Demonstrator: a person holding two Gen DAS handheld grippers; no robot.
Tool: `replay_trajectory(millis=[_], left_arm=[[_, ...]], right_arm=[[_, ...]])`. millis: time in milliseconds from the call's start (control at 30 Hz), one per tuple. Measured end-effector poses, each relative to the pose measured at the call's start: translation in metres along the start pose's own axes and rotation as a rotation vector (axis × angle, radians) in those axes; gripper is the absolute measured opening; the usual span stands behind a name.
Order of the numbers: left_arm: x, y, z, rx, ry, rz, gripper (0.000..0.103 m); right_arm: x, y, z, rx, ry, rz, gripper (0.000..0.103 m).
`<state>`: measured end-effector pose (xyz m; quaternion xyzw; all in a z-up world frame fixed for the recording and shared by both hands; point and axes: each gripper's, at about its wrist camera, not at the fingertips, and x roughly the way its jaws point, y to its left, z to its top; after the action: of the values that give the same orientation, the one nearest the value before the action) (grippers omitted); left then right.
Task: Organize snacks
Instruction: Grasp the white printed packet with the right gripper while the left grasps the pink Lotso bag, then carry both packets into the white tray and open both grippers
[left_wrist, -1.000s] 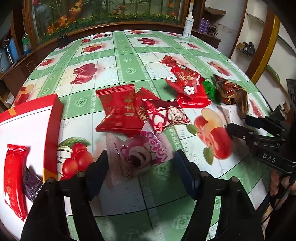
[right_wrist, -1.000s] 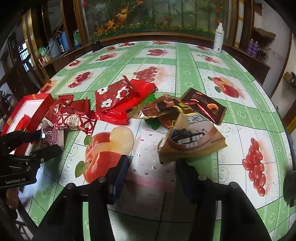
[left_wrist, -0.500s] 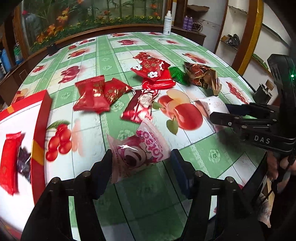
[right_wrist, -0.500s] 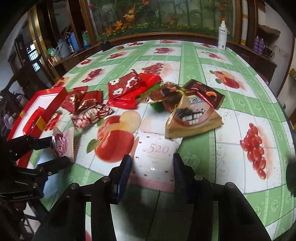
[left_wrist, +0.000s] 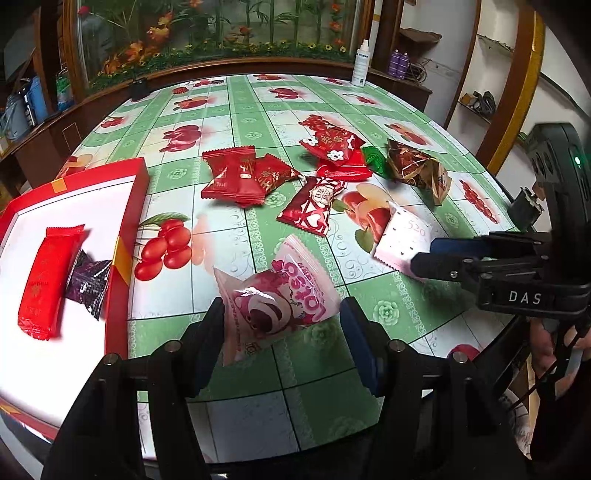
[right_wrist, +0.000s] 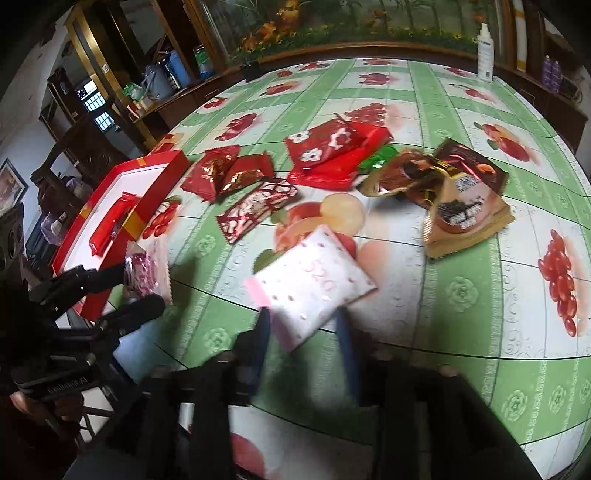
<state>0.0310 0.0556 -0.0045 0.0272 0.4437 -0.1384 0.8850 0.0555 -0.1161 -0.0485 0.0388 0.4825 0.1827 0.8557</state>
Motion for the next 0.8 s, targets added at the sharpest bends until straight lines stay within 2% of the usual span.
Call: replay_trajectory(millis=[67,167,300,433,500,567,800], left_arm=[[-0.001,0.001,-0.001,-0.004,-0.003,-0.002,0.061],[-0.002,0.002,0.000,-0.013,-0.007,0.004,0.061],[-0.005,0.006,0.000,-0.028,-0.014,0.007,0.061],[-0.008,0.009,0.000,-0.041,-0.024,0.005,0.061],[-0.010,0.011,0.001,-0.048,-0.030,0.009,0.061],[-0.013,0.014,0.002,-0.058,-0.038,0.009,0.061],[-0.023,0.022,0.004,-0.074,-0.060,0.004,0.061]], right_arm=[[0.003,0.002,0.002,0.025,0.003,-0.040,0.065],[0.009,0.006,0.009,0.051,0.012,-0.092,0.068],[0.017,0.013,0.019,0.110,0.012,-0.095,0.068],[0.023,0.025,0.023,0.097,-0.011,-0.132,0.068],[0.028,0.035,0.021,0.033,-0.024,-0.183,0.065],[0.032,0.045,0.018,-0.033,-0.031,-0.244,0.051],[0.023,0.038,0.013,-0.063,-0.047,-0.197,0.038]])
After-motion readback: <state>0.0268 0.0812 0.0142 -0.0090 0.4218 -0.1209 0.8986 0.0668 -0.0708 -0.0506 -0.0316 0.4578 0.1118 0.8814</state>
